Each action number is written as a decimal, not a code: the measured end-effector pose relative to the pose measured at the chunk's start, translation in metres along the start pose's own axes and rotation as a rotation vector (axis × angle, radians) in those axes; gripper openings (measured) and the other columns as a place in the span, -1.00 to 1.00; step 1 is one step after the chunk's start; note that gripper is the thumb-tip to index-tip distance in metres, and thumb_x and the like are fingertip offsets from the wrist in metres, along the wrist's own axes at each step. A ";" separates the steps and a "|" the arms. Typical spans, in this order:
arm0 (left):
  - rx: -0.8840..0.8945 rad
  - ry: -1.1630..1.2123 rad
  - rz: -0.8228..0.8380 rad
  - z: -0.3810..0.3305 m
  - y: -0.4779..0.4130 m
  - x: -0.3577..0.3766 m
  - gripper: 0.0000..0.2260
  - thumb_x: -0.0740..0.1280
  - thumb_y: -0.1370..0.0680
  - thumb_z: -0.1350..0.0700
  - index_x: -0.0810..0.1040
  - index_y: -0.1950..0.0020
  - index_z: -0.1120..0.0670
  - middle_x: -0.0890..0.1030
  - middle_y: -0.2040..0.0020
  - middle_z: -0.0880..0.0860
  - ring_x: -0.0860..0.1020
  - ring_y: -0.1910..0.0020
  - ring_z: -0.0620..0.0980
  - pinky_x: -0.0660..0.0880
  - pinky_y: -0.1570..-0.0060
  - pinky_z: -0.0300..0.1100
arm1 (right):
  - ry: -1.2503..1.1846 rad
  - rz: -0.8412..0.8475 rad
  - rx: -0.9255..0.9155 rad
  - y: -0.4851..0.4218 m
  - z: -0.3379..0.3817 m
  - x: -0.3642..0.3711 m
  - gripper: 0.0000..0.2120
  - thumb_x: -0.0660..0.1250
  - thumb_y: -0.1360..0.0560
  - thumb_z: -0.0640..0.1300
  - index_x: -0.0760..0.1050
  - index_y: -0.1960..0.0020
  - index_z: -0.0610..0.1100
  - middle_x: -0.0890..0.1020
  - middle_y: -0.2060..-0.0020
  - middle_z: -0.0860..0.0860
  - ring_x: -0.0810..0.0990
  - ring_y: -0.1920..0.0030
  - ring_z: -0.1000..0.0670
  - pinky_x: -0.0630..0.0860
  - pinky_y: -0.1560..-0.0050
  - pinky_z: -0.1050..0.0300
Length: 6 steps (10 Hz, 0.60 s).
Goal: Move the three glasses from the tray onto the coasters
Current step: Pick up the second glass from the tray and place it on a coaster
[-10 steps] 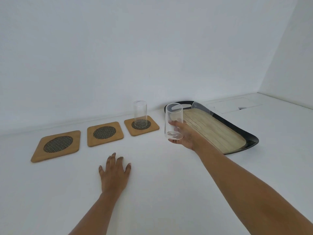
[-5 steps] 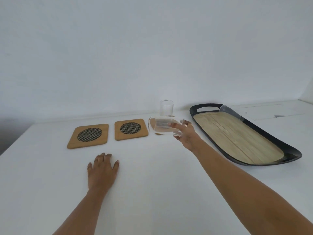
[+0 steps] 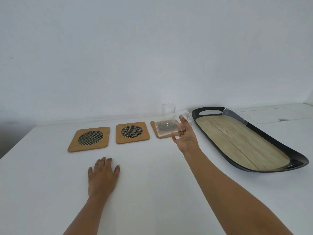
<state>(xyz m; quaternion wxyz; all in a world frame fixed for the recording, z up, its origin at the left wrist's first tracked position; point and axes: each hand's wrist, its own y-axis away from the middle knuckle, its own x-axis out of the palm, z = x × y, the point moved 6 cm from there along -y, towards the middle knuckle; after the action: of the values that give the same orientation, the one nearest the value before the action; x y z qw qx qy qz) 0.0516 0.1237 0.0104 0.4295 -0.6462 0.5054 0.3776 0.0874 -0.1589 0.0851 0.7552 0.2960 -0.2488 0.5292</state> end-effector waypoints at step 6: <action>-0.012 0.019 0.008 -0.001 -0.002 -0.001 -0.58 0.13 -0.59 -0.06 0.31 -0.40 0.08 0.32 -0.46 0.09 0.21 -0.48 0.04 0.10 -0.47 0.10 | -0.171 0.357 0.208 0.003 -0.044 0.042 -0.74 0.41 -0.38 -0.15 0.43 -0.01 -0.16 0.47 -0.17 -0.13 0.72 0.15 -0.18 0.66 0.20 -0.09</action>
<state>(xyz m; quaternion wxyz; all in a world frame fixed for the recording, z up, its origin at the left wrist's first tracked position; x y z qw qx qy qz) 0.0529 0.1236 0.0123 0.4194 -0.6504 0.5096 0.3761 0.1003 -0.0996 0.0839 0.5910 0.3673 -0.3048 0.6503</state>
